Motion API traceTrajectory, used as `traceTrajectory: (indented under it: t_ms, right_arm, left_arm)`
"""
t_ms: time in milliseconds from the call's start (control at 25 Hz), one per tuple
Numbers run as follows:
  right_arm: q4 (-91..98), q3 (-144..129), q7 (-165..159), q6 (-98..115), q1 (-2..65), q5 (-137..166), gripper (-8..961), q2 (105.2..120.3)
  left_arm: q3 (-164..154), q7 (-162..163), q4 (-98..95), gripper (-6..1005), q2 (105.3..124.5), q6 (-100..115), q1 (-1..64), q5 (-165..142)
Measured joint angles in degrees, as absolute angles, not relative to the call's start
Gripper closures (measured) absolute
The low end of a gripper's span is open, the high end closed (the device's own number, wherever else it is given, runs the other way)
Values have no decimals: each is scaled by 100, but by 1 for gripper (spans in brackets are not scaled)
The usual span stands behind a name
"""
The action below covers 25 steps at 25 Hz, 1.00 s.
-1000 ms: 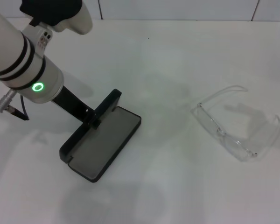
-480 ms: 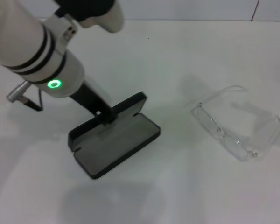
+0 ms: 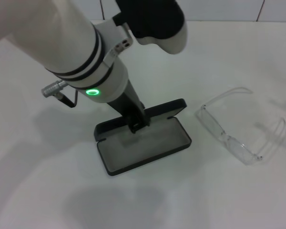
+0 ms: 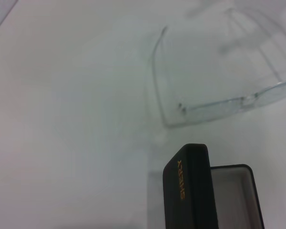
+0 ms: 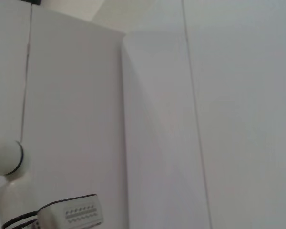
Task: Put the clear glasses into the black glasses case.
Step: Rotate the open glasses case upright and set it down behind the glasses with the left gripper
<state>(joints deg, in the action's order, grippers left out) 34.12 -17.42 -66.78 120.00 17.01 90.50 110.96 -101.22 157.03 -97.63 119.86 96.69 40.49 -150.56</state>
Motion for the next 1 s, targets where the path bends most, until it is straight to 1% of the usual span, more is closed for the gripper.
traceTrajectory:
  t_ms: [160, 520, 720, 1000]
  right_arm:
    - [3404, -1556, -6631, 12055, 1594, 8942, 153, 11134]
    - [3340, -1489, -6619, 12168, 1342, 8524, 154, 11143]
    - [3244, -1300, -6609, 12302, 1265, 8516, 155, 11134]
    - [3242, -1258, -6571, 12316, 1103, 8505, 155, 11163]
  left_arm:
    - [-10213, 15466, -9781, 786, 11992, 9518, 4073, -14968]
    - [-10378, 14481, -9604, 787, 11999, 9041, 4172, -14413]
    - [-10530, 14094, -9080, 788, 12017, 8765, 4441, -14391]
    - [-10597, 13679, -8357, 782, 12033, 8211, 4774, -14267]
